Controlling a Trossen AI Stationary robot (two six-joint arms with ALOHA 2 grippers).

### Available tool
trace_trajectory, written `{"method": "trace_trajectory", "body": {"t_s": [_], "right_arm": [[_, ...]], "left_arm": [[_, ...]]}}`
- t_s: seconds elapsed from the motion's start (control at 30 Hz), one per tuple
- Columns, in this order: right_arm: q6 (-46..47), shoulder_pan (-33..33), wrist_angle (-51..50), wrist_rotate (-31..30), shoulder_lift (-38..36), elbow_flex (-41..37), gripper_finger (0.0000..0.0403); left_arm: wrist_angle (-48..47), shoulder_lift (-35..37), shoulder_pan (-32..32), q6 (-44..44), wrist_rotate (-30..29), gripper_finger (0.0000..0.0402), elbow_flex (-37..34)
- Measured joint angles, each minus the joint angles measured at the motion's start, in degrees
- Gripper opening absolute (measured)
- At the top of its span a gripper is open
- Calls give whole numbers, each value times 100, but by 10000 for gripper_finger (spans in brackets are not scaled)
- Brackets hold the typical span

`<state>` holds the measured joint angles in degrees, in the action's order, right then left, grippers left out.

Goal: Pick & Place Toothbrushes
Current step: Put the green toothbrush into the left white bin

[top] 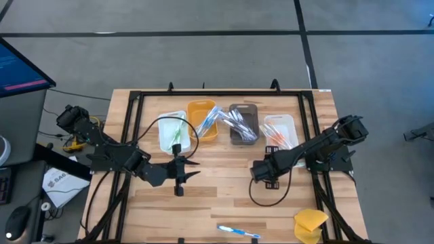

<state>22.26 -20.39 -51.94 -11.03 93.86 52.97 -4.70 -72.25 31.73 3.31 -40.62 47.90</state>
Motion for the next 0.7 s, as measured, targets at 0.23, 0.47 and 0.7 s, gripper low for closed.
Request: {"method": "trace_trajectory", "body": {"t_s": [0.23, 0.47, 0.7], "right_arm": [[-35, 108, 53, 35, 37, -32, 194], [21, 183, 397, 46, 35, -409, 190], [28, 178, 474, 62, 24, -497, 186]], "left_arm": [[-1, 0, 0, 39, 0, 117, 0], [-2, 0, 0, 39, 0, 117, -2], [-1, 0, 0, 39, 0, 117, -2]]}}
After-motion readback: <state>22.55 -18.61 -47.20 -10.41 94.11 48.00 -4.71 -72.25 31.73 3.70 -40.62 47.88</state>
